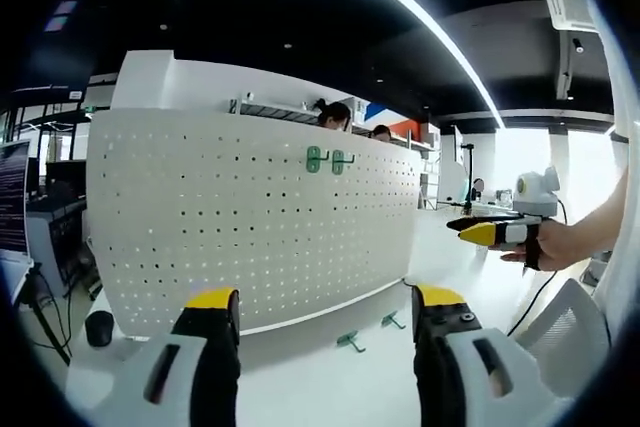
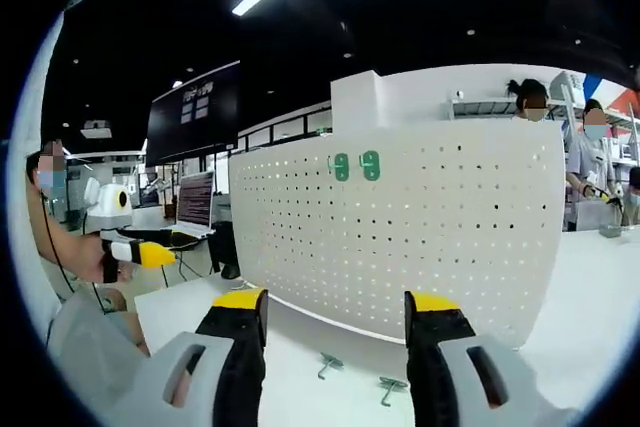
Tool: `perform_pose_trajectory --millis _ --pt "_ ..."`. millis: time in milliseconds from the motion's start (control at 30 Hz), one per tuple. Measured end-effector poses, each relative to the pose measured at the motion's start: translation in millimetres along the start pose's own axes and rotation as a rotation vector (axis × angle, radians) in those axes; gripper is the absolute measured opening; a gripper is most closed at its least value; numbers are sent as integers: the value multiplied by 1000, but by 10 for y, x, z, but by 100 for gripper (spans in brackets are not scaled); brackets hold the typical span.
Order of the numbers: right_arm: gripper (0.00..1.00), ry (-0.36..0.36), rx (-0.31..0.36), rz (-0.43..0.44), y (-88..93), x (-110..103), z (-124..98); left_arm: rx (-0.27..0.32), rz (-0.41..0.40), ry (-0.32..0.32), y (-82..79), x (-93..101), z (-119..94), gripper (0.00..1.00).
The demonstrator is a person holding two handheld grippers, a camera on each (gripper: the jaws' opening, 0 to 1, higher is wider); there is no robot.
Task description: Insert the hook assembly into the mounting plate slot until the hook locks in place.
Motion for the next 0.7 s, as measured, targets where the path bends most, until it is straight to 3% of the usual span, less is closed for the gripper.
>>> perform_pose_trajectory --millis 700 --pt "55 37 -5 35 151 21 -253 -16 -18 -1 117 28 -130 76"
Point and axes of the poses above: the point that each gripper's makers call its tool centre point, and the gripper's own axes: z roughly forward along the fingers, x roughly to its right, y roughly out of its underside, the point moved 4 cm from there along -z, roughly backward along the fingers, and after that the axes turned 4 degrees about z, right-handed, at the moved point
